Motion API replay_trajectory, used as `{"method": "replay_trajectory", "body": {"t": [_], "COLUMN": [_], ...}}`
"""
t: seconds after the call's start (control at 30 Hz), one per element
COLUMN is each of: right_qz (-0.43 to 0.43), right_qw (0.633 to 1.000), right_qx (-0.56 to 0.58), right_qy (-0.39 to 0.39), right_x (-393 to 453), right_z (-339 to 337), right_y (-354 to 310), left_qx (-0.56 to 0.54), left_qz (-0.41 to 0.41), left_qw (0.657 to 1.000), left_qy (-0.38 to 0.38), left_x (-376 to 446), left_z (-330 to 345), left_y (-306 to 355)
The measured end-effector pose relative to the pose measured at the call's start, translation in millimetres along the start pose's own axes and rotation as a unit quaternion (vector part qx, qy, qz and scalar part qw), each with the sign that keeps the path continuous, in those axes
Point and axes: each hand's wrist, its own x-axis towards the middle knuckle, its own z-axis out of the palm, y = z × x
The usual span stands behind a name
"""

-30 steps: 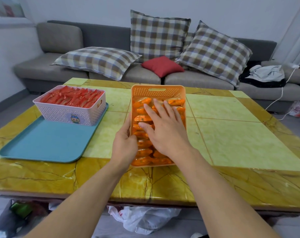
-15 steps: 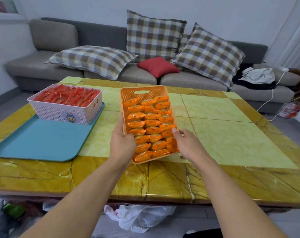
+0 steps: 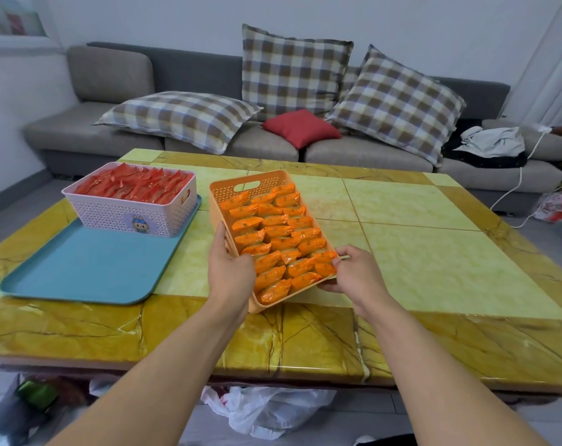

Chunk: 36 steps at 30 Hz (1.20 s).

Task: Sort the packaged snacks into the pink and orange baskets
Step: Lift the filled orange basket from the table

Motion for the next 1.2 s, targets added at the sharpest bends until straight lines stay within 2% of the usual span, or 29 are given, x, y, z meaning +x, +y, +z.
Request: {"method": "replay_trajectory", "body": {"t": [0.2, 0.4, 0.6, 0.83, 1.03, 1.2], "right_qz": [-0.013, -0.031, -0.065, -0.154, -0.179, -0.169], "right_qw": [1.0, 0.995, 0.981, 0.958, 0.945, 0.952], "right_qx": [0.01, -0.009, -0.047, -0.183, -0.243, -0.215], "right_qy": [-0.018, -0.093, -0.176, -0.157, -0.125, -0.137], "right_x": [2, -7, -39, -56, -27, -9], "right_z": [2, 11, 66, 164, 228, 261], "right_y": [-10, -20, -43, -80, -94, -96], "left_qx": [-0.01, 0.013, 0.015, -0.026, 0.012, 0.07], "left_qz": [0.004, 0.018, 0.006, -0.028, 0.003, 0.039], "left_qw": [0.998, 0.988, 0.968, 0.941, 0.941, 0.954], "left_qy": [0.069, 0.152, 0.251, 0.338, 0.339, 0.289], "left_x": [-1, 4, 7, 11, 23, 37], "left_z": [-25, -77, -137, -204, -228, -223], "left_y": [22, 42, 45, 49, 44, 38]}}
